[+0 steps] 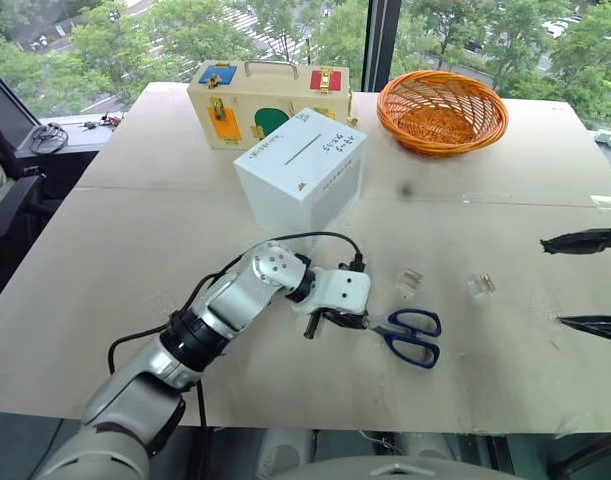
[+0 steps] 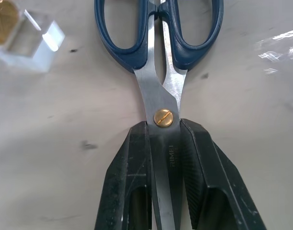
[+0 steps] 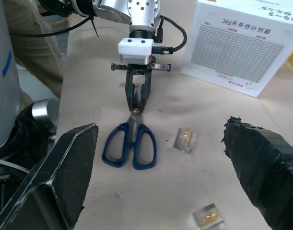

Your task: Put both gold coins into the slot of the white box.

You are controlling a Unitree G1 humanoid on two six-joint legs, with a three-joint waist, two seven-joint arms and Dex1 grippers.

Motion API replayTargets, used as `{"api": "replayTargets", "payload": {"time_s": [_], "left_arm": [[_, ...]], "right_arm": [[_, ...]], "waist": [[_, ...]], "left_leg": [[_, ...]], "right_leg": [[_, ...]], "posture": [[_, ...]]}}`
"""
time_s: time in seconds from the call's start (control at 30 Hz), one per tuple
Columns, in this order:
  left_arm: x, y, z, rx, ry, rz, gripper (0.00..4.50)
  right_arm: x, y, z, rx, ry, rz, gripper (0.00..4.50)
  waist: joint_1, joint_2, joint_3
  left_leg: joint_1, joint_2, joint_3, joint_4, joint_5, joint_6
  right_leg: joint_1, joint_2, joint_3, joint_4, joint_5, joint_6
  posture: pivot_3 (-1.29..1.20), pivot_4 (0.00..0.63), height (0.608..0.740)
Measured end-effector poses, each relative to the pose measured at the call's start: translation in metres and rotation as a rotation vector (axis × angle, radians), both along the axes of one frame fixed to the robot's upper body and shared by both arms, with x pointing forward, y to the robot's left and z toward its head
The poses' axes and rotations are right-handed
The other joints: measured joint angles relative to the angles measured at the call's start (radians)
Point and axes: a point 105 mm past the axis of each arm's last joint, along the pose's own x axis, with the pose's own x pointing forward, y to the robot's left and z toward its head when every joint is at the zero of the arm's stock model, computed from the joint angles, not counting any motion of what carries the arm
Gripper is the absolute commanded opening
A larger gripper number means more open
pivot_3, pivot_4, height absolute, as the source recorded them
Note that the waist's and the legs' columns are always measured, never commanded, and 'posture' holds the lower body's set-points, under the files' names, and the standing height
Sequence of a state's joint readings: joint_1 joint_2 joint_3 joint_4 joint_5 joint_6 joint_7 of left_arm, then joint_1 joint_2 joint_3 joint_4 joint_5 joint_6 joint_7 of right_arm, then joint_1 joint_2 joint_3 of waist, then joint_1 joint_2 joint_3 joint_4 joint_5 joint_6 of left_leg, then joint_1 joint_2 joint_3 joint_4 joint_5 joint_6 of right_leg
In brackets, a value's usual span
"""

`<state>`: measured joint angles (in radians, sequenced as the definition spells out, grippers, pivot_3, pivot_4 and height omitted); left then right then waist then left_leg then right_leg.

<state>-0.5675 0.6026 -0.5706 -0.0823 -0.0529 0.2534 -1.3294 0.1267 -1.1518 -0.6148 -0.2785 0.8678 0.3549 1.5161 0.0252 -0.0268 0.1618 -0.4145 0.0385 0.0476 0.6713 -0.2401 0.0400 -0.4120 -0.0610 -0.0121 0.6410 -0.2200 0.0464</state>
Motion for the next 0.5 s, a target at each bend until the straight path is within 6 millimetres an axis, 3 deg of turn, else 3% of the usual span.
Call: {"api": "replayTargets", "payload": {"time_s": [0.1, 0.17, 0.27, 0.3, 0.37, 0.5], "left_arm": [[-0.011, 0.015, 0.014, -0.115, 0.083, -0.021, 0.27], [-0.007, 0.028, 0.039, -0.216, 0.113, 0.036, 0.27], [0.0, 0.047, 0.095, -0.374, 0.23, 0.2, 0.27], [-0.004, 0.06, 0.114, -0.38, 0.261, 0.24, 0.27], [-0.014, 0.083, 0.13, -0.348, 0.266, 0.304, 0.27], [-0.047, 0.137, 0.093, -0.136, 0.394, 0.455, 0.27]], "right_arm": [[-0.003, 0.001, -0.001, 0.01, -0.008, 0.001, 4.5], [-0.004, -0.001, -0.001, 0.022, -0.011, -0.011, 4.5], [-0.004, -0.001, -0.002, 0.042, -0.025, -0.011, 4.5], [-0.003, -0.001, -0.002, 0.047, -0.032, -0.011, 4.5], [-0.002, -0.002, -0.001, 0.058, -0.038, -0.016, 4.5], [0.003, -0.005, 0.002, 0.075, -0.068, -0.021, 4.5]], "waist": [[-0.007, 0.0, 0.0], [-0.01, 0.0, 0.001], [-0.012, -0.001, 0.001], [-0.015, -0.001, 0.001], [-0.022, 0.001, 0.0], [-0.038, 0.003, 0.002]], "left_leg": [[0.0, 0.001, 0.0, 0.0, 0.0, 0.0], [0.0, 0.002, -0.001, 0.0, 0.0, 0.0], [0.0, 0.003, -0.001, 0.0, 0.0, 0.0], [0.0, 0.003, -0.001, 0.0, 0.0, 0.0], [0.002, 0.002, 0.001, -0.001, 0.0, 0.0], [0.002, 0.002, 0.002, -0.003, 0.0, -0.001]], "right_leg": [[0.0, 0.0, 0.0, 0.0, 0.0, 0.0], [0.0, -0.001, 0.0, 0.001, 0.0, 0.0], [0.0, -0.001, -0.001, 0.001, -0.002, 0.004], [0.0, -0.001, -0.001, 0.001, -0.002, 0.004], [0.0, -0.001, 0.001, 0.001, -0.003, 0.005], [-0.001, -0.001, 0.001, 0.001, -0.002, 0.003]], "posture": [[0.0, 0.15, 0.74], [0.0, 0.15, 0.74], [0.0, 0.15, 0.74], [0.0, 0.15, 0.74], [0.0, 0.15, 0.74], [0.0, 0.15, 0.74]]}}
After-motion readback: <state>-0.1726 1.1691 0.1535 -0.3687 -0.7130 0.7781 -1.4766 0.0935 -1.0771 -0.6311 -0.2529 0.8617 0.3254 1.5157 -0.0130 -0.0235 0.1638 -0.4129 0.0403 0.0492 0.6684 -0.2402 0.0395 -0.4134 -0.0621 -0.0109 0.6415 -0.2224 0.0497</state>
